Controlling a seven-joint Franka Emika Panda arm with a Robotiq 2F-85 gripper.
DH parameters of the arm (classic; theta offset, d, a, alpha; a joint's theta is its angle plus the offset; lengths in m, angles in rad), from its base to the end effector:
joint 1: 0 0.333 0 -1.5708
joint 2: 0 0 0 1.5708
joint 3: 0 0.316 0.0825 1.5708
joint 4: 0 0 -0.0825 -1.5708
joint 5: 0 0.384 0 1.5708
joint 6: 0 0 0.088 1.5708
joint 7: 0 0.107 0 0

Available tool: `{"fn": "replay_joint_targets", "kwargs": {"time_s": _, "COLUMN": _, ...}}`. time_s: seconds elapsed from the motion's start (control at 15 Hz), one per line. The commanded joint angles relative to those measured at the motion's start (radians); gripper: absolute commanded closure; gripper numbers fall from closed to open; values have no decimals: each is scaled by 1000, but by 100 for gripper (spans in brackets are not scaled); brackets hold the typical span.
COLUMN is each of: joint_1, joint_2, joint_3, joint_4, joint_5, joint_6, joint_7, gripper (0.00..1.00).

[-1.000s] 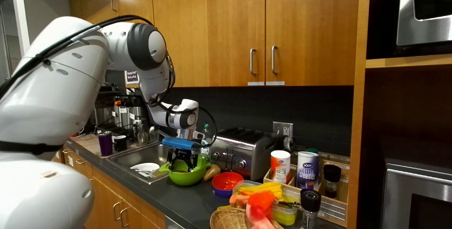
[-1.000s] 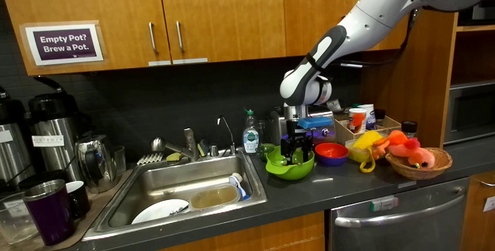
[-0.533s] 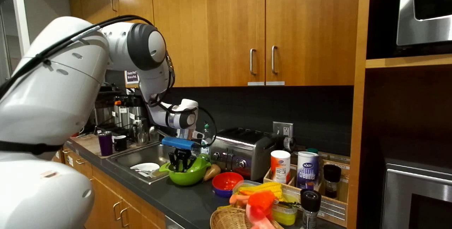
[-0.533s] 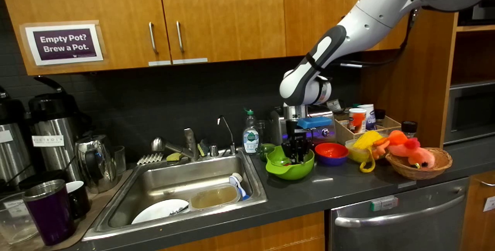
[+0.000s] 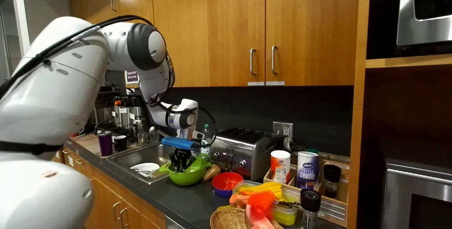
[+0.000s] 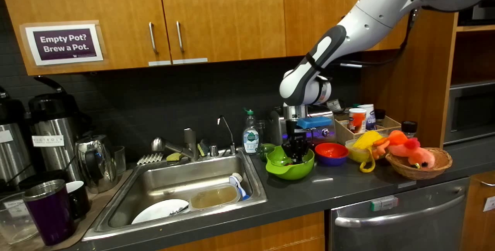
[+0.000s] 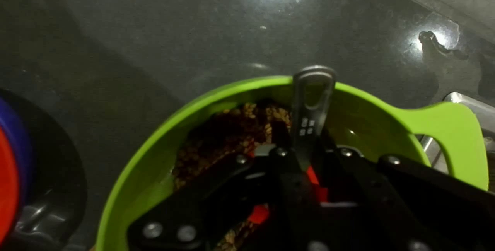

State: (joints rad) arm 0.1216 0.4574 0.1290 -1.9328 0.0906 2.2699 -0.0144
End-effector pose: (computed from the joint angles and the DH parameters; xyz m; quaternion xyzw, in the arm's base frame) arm 0.5920 0.1510 0.2414 -0.9917 -0.0959 0.0657 0.0543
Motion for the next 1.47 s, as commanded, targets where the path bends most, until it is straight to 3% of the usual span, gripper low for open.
{"fn": "replay_joint_targets", "kwargs": {"time_s": 0.0, "joint_1": 16, "joint_2": 2, "joint_3": -11, "joint_4": 21, "joint_5": -24, "joint_6": -20, "joint_7": 30, "gripper": 96}}
{"fn": "replay_joint_targets", "kwargs": {"time_s": 1.4, "joint_1": 11, "joint_2": -102, "joint_3": -15, "joint_4": 14, "joint_5": -28, "joint_6": -1, "joint_7": 34, "gripper": 96}}
